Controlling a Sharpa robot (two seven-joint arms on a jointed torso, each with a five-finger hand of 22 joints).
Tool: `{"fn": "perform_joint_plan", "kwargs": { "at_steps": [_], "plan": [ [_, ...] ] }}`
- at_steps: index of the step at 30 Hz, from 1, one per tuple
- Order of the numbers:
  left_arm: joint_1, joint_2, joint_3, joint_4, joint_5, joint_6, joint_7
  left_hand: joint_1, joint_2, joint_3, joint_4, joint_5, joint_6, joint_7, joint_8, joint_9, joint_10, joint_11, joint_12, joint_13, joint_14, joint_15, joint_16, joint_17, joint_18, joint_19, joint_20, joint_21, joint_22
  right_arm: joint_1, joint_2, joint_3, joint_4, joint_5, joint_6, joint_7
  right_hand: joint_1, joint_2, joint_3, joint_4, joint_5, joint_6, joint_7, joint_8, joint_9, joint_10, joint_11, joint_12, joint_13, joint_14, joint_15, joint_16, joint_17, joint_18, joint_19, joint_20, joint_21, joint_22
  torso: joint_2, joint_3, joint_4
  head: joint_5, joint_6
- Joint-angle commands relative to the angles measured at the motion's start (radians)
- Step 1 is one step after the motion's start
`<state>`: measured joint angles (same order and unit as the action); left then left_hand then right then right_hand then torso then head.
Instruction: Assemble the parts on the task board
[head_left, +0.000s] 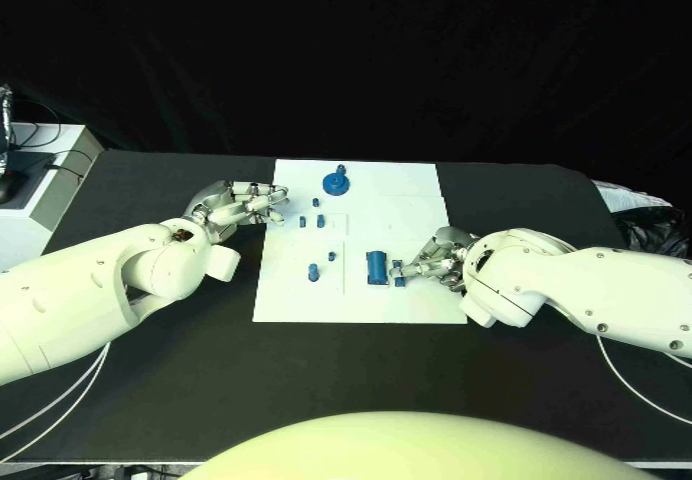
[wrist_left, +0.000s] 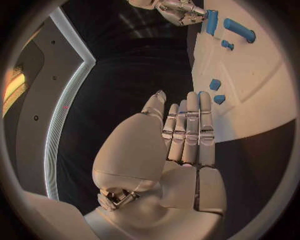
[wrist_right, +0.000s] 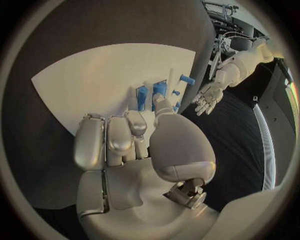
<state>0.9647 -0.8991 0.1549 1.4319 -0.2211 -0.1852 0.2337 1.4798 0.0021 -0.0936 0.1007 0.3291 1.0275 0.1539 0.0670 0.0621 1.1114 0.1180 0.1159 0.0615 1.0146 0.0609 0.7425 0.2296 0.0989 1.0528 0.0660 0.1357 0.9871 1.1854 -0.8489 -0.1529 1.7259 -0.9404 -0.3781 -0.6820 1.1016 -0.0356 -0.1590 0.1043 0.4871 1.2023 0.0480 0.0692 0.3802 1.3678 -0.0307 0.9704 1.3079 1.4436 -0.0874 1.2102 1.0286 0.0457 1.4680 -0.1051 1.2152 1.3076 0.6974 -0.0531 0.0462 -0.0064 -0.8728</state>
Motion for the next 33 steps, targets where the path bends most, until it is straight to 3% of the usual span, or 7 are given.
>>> {"fn": "perform_joint_plan", "kwargs": {
  "at_steps": [1, 5, 8, 12, 14, 21, 33],
  "plan": [
    [0.0, 0.002, 0.001, 0.001, 0.001, 0.016, 0.006, -0.003, 0.005, -0.005, 0.001, -0.004, -0.004, -0.001, -0.001, 0.001, -0.004, 0.0, 0.005, 0.001, -0.004, 0.003, 0.005, -0.001, -0.013, 0.005, 0.003, -0.004, 0.002, -0.001, -0.006, 0.0, 0.004, -0.014, 0.01, 0.023, 0.02, 0.008, 0.005, -0.009, -0.03, 0.001, 0.004, -0.001, 0.002, -0.005, -0.001, 0.001, 0.01, 0.002, -0.004, -0.002, 0.0, 0.012, 0.039, 0.001, -0.005, 0.168, 0.0, 0.0001, 0.0006, 0.001, 0.0],
    [0.0, 0.001, 0.001, 0.001, 0.001, 0.016, 0.006, -0.003, 0.005, -0.005, 0.001, -0.004, -0.004, -0.001, -0.001, 0.001, -0.004, 0.0, 0.005, 0.001, -0.004, 0.003, 0.005, -0.001, -0.013, 0.005, 0.003, -0.004, 0.002, -0.001, -0.02, 0.0, 0.006, -0.018, 0.028, 0.045, 0.045, 0.012, 0.01, -0.044, -0.091, 0.003, 0.004, 0.0, 0.004, -0.006, 0.0, 0.0, 0.01, 0.002, -0.004, -0.002, 0.001, 0.012, 0.039, 0.001, -0.005, 0.168, -0.001, 0.0004, 0.0001, 0.002, 0.0],
    [0.0, 0.001, 0.001, 0.001, 0.001, 0.016, 0.006, -0.003, 0.005, -0.005, 0.001, -0.004, -0.004, -0.001, -0.001, 0.001, -0.004, 0.0, 0.005, 0.001, -0.004, 0.003, 0.005, -0.001, -0.013, 0.005, 0.003, -0.004, 0.002, -0.003, -0.032, 0.0, 0.013, -0.018, 0.05, 0.065, 0.074, 0.002, 0.026, -0.077, -0.172, 0.014, 0.0, 0.005, 0.012, -0.006, -0.003, 0.001, 0.01, 0.002, -0.005, -0.002, 0.002, 0.012, 0.038, 0.0, -0.005, 0.168, 0.0, 0.0011, -0.0008, 0.004, 0.0],
    [0.0, 0.0, 0.001, 0.001, 0.001, 0.016, 0.007, -0.003, 0.005, -0.005, 0.001, -0.004, -0.004, -0.001, -0.001, 0.001, -0.004, 0.0, 0.005, 0.001, -0.004, 0.003, 0.005, -0.001, -0.013, 0.005, 0.003, -0.004, 0.002, -0.007, -0.045, 0.0, 0.023, -0.017, 0.066, 0.078, 0.093, -0.021, 0.073, -0.088, -0.263, 0.026, -0.006, 0.014, 0.026, -0.005, -0.007, 0.003, 0.011, 0.002, -0.008, -0.001, 0.005, 0.01, 0.039, -0.002, -0.002, 0.169, 0.0, 0.0018, -0.002, 0.003, 0.0],
    [0.0, 0.0, 0.001, 0.0, 0.001, 0.016, 0.007, -0.003, 0.005, -0.005, 0.001, -0.004, -0.004, -0.001, -0.001, 0.001, -0.004, 0.0, 0.005, 0.001, -0.004, 0.003, 0.005, -0.001, -0.013, 0.005, 0.003, -0.004, 0.002, -0.009, -0.05, 0.0, 0.027, -0.016, 0.07, 0.081, 0.089, -0.062, 0.152, -0.065, -0.292, 0.026, -0.007, 0.018, 0.04, -0.005, -0.007, 0.004, 0.011, 0.002, -0.008, -0.002, 0.006, 0.01, 0.038, -0.003, -0.002, 0.169, 0.0, 0.0012, -0.0021, 0.003, 0.0],
    [0.0, 0.001, 0.001, 0.0, 0.001, 0.017, 0.008, -0.003, 0.005, -0.005, 0.001, -0.004, -0.004, -0.001, -0.001, 0.001, -0.004, 0.0, 0.005, 0.001, -0.004, 0.003, 0.005, -0.001, -0.013, 0.005, 0.003, -0.004, 0.002, -0.013, -0.056, 0.0, 0.03, -0.018, 0.066, 0.079, 0.091, -0.068, 0.163, -0.056, -0.3, 0.028, -0.013, 0.031, 0.063, -0.003, -0.011, 0.006, 0.012, 0.003, -0.011, -0.002, 0.011, 0.008, 0.039, -0.006, 0.002, 0.17, 0.0, 0.0012, -0.0005, 0.0, 0.0],
    [-0.001, 0.0, 0.001, 0.002, 0.001, 0.016, 0.008, -0.002, 0.005, -0.005, 0.0, -0.004, -0.004, -0.001, -0.001, 0.001, -0.005, 0.0, 0.006, 0.001, -0.005, 0.003, 0.006, -0.001, -0.013, 0.005, 0.003, -0.005, 0.004, -0.015, -0.039, 0.0, 0.004, -0.033, 0.015, 0.043, 0.072, -0.026, 0.141, -0.066, -0.279, 0.026, -0.022, 0.056, 0.091, 0.003, -0.017, 0.009, 0.014, 0.004, -0.016, -0.003, 0.014, 0.007, 0.04, -0.011, 0.004, 0.17, 0.001, -0.0008, 0.0011, -0.003, 0.0]
  ]
}}
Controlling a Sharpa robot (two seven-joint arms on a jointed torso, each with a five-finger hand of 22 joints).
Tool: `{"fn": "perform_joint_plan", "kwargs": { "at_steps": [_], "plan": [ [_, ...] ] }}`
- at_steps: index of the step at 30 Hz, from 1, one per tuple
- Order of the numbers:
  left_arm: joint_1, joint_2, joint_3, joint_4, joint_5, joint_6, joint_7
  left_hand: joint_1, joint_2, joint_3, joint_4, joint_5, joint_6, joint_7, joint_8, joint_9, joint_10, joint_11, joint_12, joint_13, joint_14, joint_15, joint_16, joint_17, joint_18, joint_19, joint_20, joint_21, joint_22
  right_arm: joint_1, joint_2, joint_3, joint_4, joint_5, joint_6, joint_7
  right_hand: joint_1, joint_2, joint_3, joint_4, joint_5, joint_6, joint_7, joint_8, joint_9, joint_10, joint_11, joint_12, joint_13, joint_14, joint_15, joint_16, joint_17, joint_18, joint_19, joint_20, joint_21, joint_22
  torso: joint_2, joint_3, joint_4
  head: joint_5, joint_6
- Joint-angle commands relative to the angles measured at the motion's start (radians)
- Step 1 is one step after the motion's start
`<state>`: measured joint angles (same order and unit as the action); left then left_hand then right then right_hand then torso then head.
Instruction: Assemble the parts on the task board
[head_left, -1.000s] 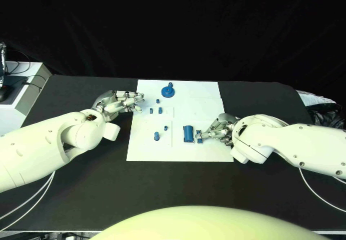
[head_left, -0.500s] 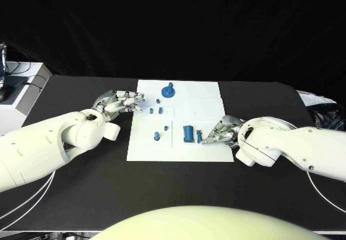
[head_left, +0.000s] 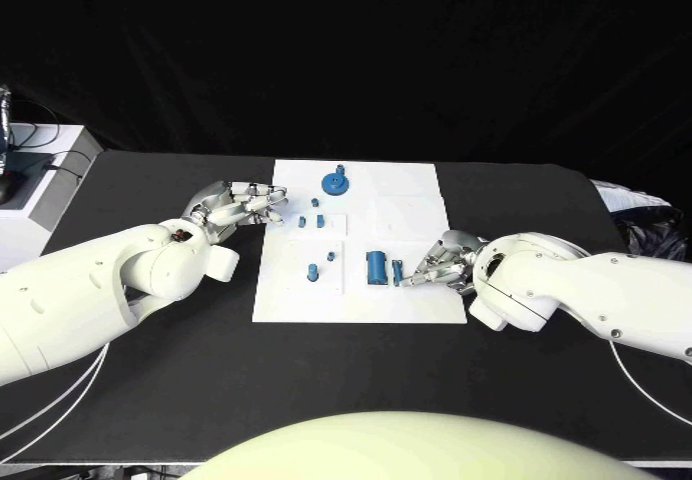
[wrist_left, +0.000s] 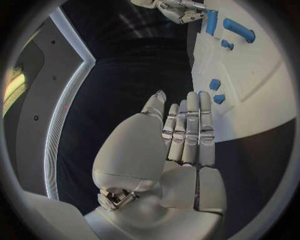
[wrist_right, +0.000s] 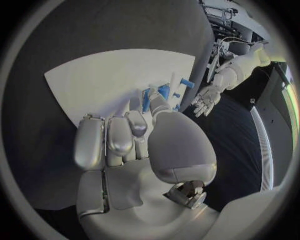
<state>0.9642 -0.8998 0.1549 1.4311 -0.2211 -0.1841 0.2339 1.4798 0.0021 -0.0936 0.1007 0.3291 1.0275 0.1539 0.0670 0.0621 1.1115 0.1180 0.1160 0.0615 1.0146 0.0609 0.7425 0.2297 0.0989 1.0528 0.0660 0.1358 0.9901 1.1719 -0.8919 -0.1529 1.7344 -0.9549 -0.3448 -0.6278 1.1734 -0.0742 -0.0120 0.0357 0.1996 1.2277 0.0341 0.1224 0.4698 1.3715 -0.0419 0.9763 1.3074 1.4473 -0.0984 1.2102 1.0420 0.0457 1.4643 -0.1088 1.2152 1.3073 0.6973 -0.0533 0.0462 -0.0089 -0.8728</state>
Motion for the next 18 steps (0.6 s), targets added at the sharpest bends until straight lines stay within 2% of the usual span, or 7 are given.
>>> {"fn": "perform_joint_plan", "kwargs": {
  "at_steps": [1, 8, 15, 18],
  "plan": [
    [0.0, 0.0, 0.001, 0.003, 0.001, 0.015, 0.008, -0.002, 0.005, -0.005, 0.0, -0.004, -0.004, -0.001, -0.001, 0.001, -0.005, 0.0, 0.006, 0.001, -0.005, 0.003, 0.006, -0.002, -0.013, 0.005, 0.003, -0.005, 0.001, -0.002, 0.006, 0.0, -0.007, -0.02, -0.021, -0.014, -0.003, 0.018, -0.008, 0.005, 0.014, 0.0, -0.009, 0.004, 0.002, 0.0, -0.006, 0.003, 0.015, 0.001, -0.005, -0.003, 0.001, 0.006, 0.044, -0.007, 0.004, 0.171, 0.001, -0.0006, 0.0013, 0.0, 0.0],
    [0.0, -0.001, 0.001, 0.004, 0.001, 0.016, 0.009, -0.002, 0.006, -0.004, -0.001, -0.003, -0.003, -0.002, -0.001, 0.001, -0.004, 0.0, 0.006, 0.001, -0.005, 0.003, 0.006, -0.002, -0.013, 0.005, 0.003, -0.005, 0.002, -0.006, 0.024, 0.0, -0.03, -0.033, -0.026, -0.026, 0.002, 0.045, -0.026, -0.013, 0.027, -0.002, -0.012, 0.013, 0.009, 0.001, -0.008, 0.002, 0.016, 0.001, -0.007, -0.004, 0.001, 0.006, 0.044, -0.009, 0.004, 0.171, 0.0, -0.0002, 0.001, 0.002, 0.0],
    [0.0, -0.001, 0.001, 0.005, 0.001, 0.016, 0.01, -0.002, 0.006, -0.004, -0.001, -0.003, -0.003, -0.002, -0.001, 0.001, -0.004, 0.0, 0.006, 0.001, -0.005, 0.003, 0.006, -0.002, -0.013, 0.005, 0.003, -0.005, 0.002, -0.009, 0.033, 0.0, -0.043, -0.048, -0.017, -0.033, 0.025, 0.057, -0.029, -0.051, 0.025, -0.002, -0.013, 0.014, 0.006, 0.0, -0.009, -0.001, 0.017, 0.001, -0.008, -0.005, 0.001, 0.005, 0.044, -0.01, 0.002, 0.17, -0.001, -0.0001, -0.0012, 0.004, 0.0],
    [0.0, 0.0, 0.001, 0.005, 0.0, 0.016, 0.01, -0.002, 0.006, -0.004, -0.001, -0.003, -0.003, -0.002, -0.001, 0.001, -0.004, 0.0, 0.006, 0.001, -0.005, 0.003, 0.006, -0.002, -0.013, 0.005, 0.003, -0.005, 0.002, -0.01, 0.035, 0.0, -0.045, -0.054, -0.017, -0.035, 0.028, 0.058, -0.029, -0.056, 0.024, -0.002, -0.014, 0.014, 0.006, 0.001, -0.01, 0.0, 0.017, 0.001, -0.008, -0.006, 0.001, 0.005, 0.044, -0.01, 0.003, 0.17, -0.002, -0.0002, -0.0017, 0.004, 0.0]
  ]
}}
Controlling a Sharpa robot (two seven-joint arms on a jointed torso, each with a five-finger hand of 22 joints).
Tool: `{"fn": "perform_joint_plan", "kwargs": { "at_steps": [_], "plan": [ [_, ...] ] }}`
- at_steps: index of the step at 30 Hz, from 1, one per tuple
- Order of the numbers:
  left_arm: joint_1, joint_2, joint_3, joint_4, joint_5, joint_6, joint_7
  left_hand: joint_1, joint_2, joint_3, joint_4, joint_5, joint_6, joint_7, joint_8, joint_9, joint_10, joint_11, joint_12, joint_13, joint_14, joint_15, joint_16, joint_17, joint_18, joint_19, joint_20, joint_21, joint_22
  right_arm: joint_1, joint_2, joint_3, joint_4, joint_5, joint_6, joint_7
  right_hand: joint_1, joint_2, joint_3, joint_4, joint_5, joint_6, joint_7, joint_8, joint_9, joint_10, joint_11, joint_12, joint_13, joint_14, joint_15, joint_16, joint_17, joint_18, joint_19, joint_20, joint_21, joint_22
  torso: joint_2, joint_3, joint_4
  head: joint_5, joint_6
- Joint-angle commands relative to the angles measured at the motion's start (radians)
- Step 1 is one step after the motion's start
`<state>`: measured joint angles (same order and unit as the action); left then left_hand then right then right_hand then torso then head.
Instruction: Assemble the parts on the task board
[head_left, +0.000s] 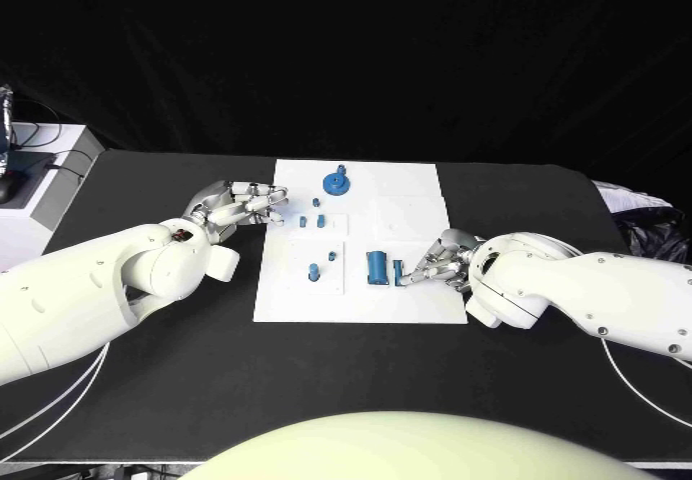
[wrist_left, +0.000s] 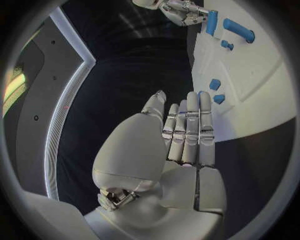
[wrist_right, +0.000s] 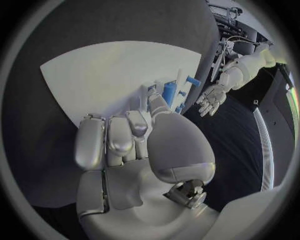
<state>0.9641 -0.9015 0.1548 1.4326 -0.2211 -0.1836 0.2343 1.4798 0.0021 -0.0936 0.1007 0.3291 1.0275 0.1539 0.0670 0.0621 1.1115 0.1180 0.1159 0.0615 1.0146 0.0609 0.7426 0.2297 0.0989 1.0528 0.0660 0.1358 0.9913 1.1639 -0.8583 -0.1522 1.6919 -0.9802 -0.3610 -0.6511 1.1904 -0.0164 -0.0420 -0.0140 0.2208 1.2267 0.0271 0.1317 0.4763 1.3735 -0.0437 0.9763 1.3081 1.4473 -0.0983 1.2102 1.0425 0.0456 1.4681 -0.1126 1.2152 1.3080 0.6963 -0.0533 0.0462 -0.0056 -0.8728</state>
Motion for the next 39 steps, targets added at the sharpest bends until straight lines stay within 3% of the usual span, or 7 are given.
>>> {"fn": "perform_joint_plan", "kwargs": {
  "at_steps": [1, 16, 22, 29, 33, 35, 39],
  "plan": [
    [0.0, 0.002, 0.001, 0.003, 0.0, 0.016, 0.01, -0.002, 0.006, -0.004, -0.001, -0.003, -0.003, -0.002, -0.001, 0.001, -0.004, 0.0, 0.006, 0.001, -0.005, 0.003, 0.006, -0.002, -0.013, 0.005, 0.003, -0.005, 0.001, -0.002, 0.002, -0.001, -0.003, -0.03, 0.0, -0.012, 0.01, 0.003, 0.0, -0.011, 0.005, 0.0, -0.007, 0.004, -0.002, -0.001, -0.008, 0.0, 0.017, 0.001, -0.008, -0.007, 0.0, 0.005, 0.04, -0.006, 0.002, 0.169, -0.001, -0.0001, -0.0017, 0.0, 0.0],
    [0.0, 0.004, 0.001, 0.003, 0.0, 0.015, 0.012, -0.001, 0.006, -0.003, -0.002, -0.004, -0.003, -0.002, -0.001, 0.001, -0.004, 0.0, 0.006, 0.001, -0.006, 0.003, 0.007, -0.002, -0.013, 0.005, 0.002, -0.005, 0.003, -0.004, 0.004, -0.001, -0.006, -0.033, -0.012, -0.006, 0.008, 0.007, -0.004, -0.03, 0.011, 0.002, -0.01, 0.009, -0.003, 0.002, -0.01, 0.002, 0.019, 0.001, -0.01, -0.008, -0.001, 0.005, 0.04, -0.008, 0.001, 0.169, -0.001, -0.0004, -0.0003, 0.0, 0.0],
    [0.0, 0.004, 0.001, 0.005, 0.0, 0.014, 0.014, -0.001, 0.006, -0.003, -0.003, -0.004, -0.003, -0.002, -0.001, 0.001, -0.003, 0.0, 0.006, 0.001, -0.006, 0.003, 0.007, -0.001, -0.014, 0.005, 0.002, -0.006, 0.005, -0.004, -0.014, 0.0, 0.013, -0.006, -0.036, 0.041, -0.007, -0.027, 0.006, -0.003, 0.029, -0.009, 0.0, 0.0, -0.009, -0.001, -0.004, 0.0, 0.019, 0.001, -0.005, -0.009, -0.002, 0.005, 0.04, -0.006, -0.002, 0.169, -0.002, 0.0002, 0.0, 0.009, 0.009],
    [0.0, 0.003, 0.001, 0.008, 0.0, 0.011, 0.017, 0.0, 0.006, -0.002, -0.004, -0.004, -0.003, -0.002, -0.001, 0.001, -0.003, 0.0, 0.006, 0.001, -0.006, 0.003, 0.008, -0.001, -0.013, 0.005, 0.002, -0.006, 0.005, 0.001, -0.058, 0.004, 0.027, 0.109, -0.116, 0.233, -0.005, -0.081, 0.038, 0.056, 0.038, -0.064, 0.041, -0.065, -0.051, -0.024, 0.023, -0.014, 0.012, -0.002, 0.014, -0.014, -0.009, 0.013, 0.034, 0.011, -0.024, 0.163, -0.002, -0.0012, -0.0004, 0.011, 0.02],
    [0.0, 0.005, 0.001, 0.006, 0.0, 0.009, 0.02, 0.0, 0.006, -0.002, -0.004, -0.004, -0.003, -0.002, -0.001, 0.001, -0.003, 0.0, 0.006, 0.001, -0.006, 0.003, 0.008, -0.001, -0.013, 0.005, 0.002, -0.006, 0.005, 0.005, -0.071, 0.007, 0.009, 0.201, -0.164, 0.396, 0.0, -0.089, 0.04, 0.075, 0.037, -0.086, 0.051, -0.066, -0.078, -0.038, 0.03, -0.019, 0.003, -0.003, 0.021, -0.017, -0.011, 0.02, 0.029, 0.02, -0.048, 0.158, -0.005, -0.0013, -0.002, 0.009, 0.03],
    [0.0, 0.008, 0.001, 0.004, 0.002, 0.007, 0.026, 0.0, 0.006, -0.002, -0.004, -0.004, -0.003, -0.002, -0.001, 0.001, -0.003, 0.0, 0.006, 0.001, -0.006, 0.003, 0.008, -0.001, -0.013, 0.005, 0.002, -0.006, 0.005, 0.007, -0.071, 0.008, -0.01, 0.252, -0.185, 0.485, 0.003, -0.085, 0.035, 0.079, 0.034, -0.088, 0.053, -0.065, -0.092, -0.046, 0.032, -0.022, -0.005, -0.006, 0.022, -0.024, -0.017, 0.025, 0.025, 0.024, -0.068, 0.153, -0.008, -0.0018, -0.0031, 0.009, 0.034],
    [0.0, 0.016, 0.001, -0.007, 0.009, -0.002, 0.05, 0.0, 0.005, -0.002, -0.005, -0.004, -0.001, -0.003, -0.001, 0.001, 0.0, -0.001, 0.007, 0.001, -0.008, 0.003, 0.007, -0.001, -0.014, 0.003, 0.003, -0.006, 0.006, 0.008, -0.06, 0.008, -0.073, 0.335, -0.212, 0.653, 0.02, -0.046, 0.011, 0.028, 0.044, -0.092, 0.056, -0.065, -0.104, -0.071, 0.035, -0.064, -0.037, -0.013, 0.024, -0.054, -0.037, 0.034, 0.008, 0.027, -0.146, 0.135, -0.019, -0.0022, -0.0059, 0.012, 0.045]
  ]
}}
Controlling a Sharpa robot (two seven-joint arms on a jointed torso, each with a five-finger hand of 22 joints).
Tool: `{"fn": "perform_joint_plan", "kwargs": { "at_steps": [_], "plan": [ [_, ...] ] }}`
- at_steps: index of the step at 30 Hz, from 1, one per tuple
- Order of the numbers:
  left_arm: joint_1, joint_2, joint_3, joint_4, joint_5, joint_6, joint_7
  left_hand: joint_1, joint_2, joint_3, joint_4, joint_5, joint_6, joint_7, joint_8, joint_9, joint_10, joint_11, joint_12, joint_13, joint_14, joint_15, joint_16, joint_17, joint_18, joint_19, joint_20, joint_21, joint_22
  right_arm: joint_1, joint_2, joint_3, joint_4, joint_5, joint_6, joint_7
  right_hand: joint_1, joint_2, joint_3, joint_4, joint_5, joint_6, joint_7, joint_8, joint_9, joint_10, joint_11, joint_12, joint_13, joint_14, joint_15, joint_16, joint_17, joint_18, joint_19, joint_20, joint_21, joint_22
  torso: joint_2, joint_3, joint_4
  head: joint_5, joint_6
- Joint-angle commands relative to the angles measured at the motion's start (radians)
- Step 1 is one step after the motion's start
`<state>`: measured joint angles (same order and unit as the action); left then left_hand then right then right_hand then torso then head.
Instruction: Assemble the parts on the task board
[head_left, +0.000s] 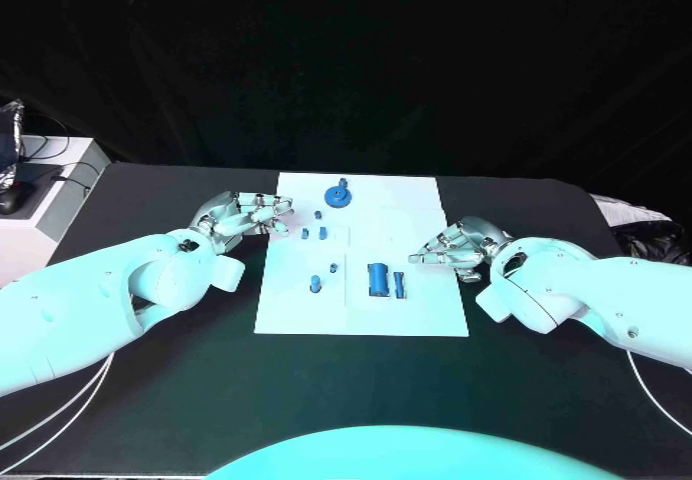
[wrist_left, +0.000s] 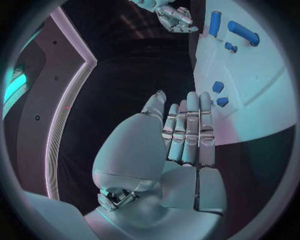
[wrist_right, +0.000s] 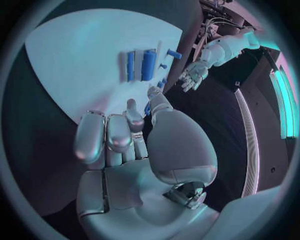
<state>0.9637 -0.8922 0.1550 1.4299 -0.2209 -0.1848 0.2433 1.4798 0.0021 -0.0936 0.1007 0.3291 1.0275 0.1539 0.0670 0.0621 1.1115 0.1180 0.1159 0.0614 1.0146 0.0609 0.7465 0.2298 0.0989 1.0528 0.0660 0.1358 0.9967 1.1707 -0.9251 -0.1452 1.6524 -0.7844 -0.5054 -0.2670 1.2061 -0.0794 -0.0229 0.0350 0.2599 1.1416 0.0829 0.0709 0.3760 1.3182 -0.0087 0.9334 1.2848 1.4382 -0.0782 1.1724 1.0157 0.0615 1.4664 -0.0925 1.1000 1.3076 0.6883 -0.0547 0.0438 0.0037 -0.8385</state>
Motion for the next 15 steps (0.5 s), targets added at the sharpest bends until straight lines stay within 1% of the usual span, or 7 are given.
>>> {"fn": "perform_joint_plan", "kwargs": {
  "at_steps": [1, 6, 8, 10, 11, 13, 15],
  "plan": [
    [0.0, 0.009, 0.001, -0.008, 0.012, -0.002, 0.048, 0.0, 0.005, -0.002, -0.005, -0.004, -0.001, -0.003, -0.001, 0.001, 0.001, -0.002, 0.007, 0.001, -0.008, 0.003, 0.003, -0.002, -0.014, 0.002, 0.003, -0.007, 0.001, 0.002, 0.012, 0.001, -0.052, 0.158, -0.073, 0.303, 0.017, 0.022, -0.013, -0.033, 0.01, -0.014, 0.001, -0.003, -0.007, -0.058, 0.003, -0.117, -0.072, -0.025, 0.007, -0.086, -0.073, 0.03, -0.017, 0.009, -0.138, 0.105, -0.016, -0.0009, -0.0051, 0.004, 0.011],
    [0.0, 0.02, 0.001, -0.028, 0.024, -0.013, 0.083, 0.002, 0.004, 0.0, -0.008, -0.004, 0.004, -0.006, -0.001, 0.001, 0.009, -0.004, 0.009, 0.001, -0.011, 0.002, 0.002, -0.002, -0.018, -0.007, 0.004, -0.012, 0.0, 0.002, 0.055, 0.003, -0.187, 0.283, -0.089, 0.471, 0.091, 0.061, -0.016, -0.09, 0.02, -0.045, 0.019, -0.005, -0.018, -0.138, 0.014, -0.35, -0.286, -0.083, 0.019, -0.34, -0.255, 0.063, -0.141, 0.027, -0.693, -0.113, -0.032, -0.0009, -0.0126, 0.012, 0.034],
    [0.0, 0.022, 0.001, -0.033, 0.027, -0.019, 0.092, 0.003, 0.005, 0.001, -0.008, -0.003, 0.005, -0.007, -0.001, 0.001, 0.01, -0.005, 0.009, 0.001, -0.011, 0.001, 0.001, -0.002, -0.019, -0.009, 0.004, -0.014, 0.0, 0.002, 0.072, 0.005, -0.233, 0.316, -0.086, 0.509, 0.1, 0.072, -0.013, -0.097, 0.02, -0.057, 0.027, -0.005, -0.027, -0.157, 0.02, -0.386, -0.327, -0.107, 0.026, -0.383, -0.275, 0.057, -0.156, 0.032, -0.727, -0.14, -0.037, 0.0018, -0.0155, 0.014, 0.046],
    [0.0, 0.027, 0.002, -0.039, 0.032, -0.028, 0.104, 0.004, 0.005, 0.002, -0.009, -0.003, 0.005, -0.007, -0.001, 0.001, 0.012, -0.006, 0.009, 0.001, -0.011, 0.001, 0.001, -0.003, -0.019, -0.01, 0.004, -0.015, -0.001, 0.002, 0.095, 0.009, -0.295, 0.362, -0.074, 0.554, 0.121, 0.081, -0.008, -0.116, 0.016, -0.082, 0.043, -0.002, -0.078, -0.164, 0.036, -0.508, -0.493, -0.149, 0.048, -0.506, -0.342, 0.041, -0.205, 0.052, -0.828, -0.229, -0.041, 0.0047, -0.0181, 0.014, 0.059],
    [0.0, 0.03, 0.002, -0.042, 0.034, -0.034, 0.11, 0.004, 0.005, 0.002, -0.009, -0.003, 0.005, -0.007, -0.001, 0.001, 0.012, -0.006, 0.009, 0.001, -0.011, 0.001, 0.001, -0.003, -0.019, -0.01, 0.004, -0.015, -0.001, 0.001, 0.106, 0.012, -0.323, 0.386, -0.064, 0.575, 0.132, 0.083, -0.007, -0.131, 0.014, -0.075, 0.041, 0.007, -0.12, -0.12, 0.035, -0.566, -0.612, -0.138, 0.056, -0.567, -0.375, 0.036, -0.202, 0.058, -0.876, -0.286, -0.044, 0.0071, -0.0191, 0.014, 0.066],
    [0.0, 0.037, 0.006, -0.048, 0.037, -0.046, 0.12, 0.005, 0.006, 0.004, -0.009, -0.003, 0.007, -0.008, -0.001, 0.001, 0.015, -0.006, 0.008, 0.001, -0.012, 0.001, -0.002, -0.004, -0.021, -0.011, 0.003, -0.017, -0.002, -0.001, 0.124, 0.018, -0.367, 0.429, -0.045, 0.612, 0.139, 0.111, 0.022, -0.138, 0.02, -0.091, 0.042, -0.01, -0.177, -0.139, 0.067, -0.724, -0.82, -0.217, 0.083, -0.711, -0.448, 0.023, -0.273, 0.084, -0.952, -0.354, -0.046, 0.0095, -0.0209, 0.014, 0.083],
    [0.0, 0.045, 0.01, -0.057, 0.038, -0.054, 0.127, 0.005, 0.005, 0.006, -0.009, -0.004, 0.006, -0.008, -0.002, 0.001, 0.015, -0.005, 0.005, 0.001, -0.018, 0.003, -0.017, -0.011, -0.023, -0.018, 0.005, -0.025, -0.007, -0.004, 0.137, 0.022, -0.394, 0.458, -0.033, 0.637, 0.143, 0.111, 0.037, -0.148, 0.017, -0.096, 0.052, -0.011, -0.208, -0.148, 0.084, -0.804, -0.945, -0.263, 0.109, -0.8, -0.512, 0.017, -0.326, 0.106, -1.003, -0.402, -0.049, 0.0123, -0.0234, 0.013, 0.096]
  ]
}}
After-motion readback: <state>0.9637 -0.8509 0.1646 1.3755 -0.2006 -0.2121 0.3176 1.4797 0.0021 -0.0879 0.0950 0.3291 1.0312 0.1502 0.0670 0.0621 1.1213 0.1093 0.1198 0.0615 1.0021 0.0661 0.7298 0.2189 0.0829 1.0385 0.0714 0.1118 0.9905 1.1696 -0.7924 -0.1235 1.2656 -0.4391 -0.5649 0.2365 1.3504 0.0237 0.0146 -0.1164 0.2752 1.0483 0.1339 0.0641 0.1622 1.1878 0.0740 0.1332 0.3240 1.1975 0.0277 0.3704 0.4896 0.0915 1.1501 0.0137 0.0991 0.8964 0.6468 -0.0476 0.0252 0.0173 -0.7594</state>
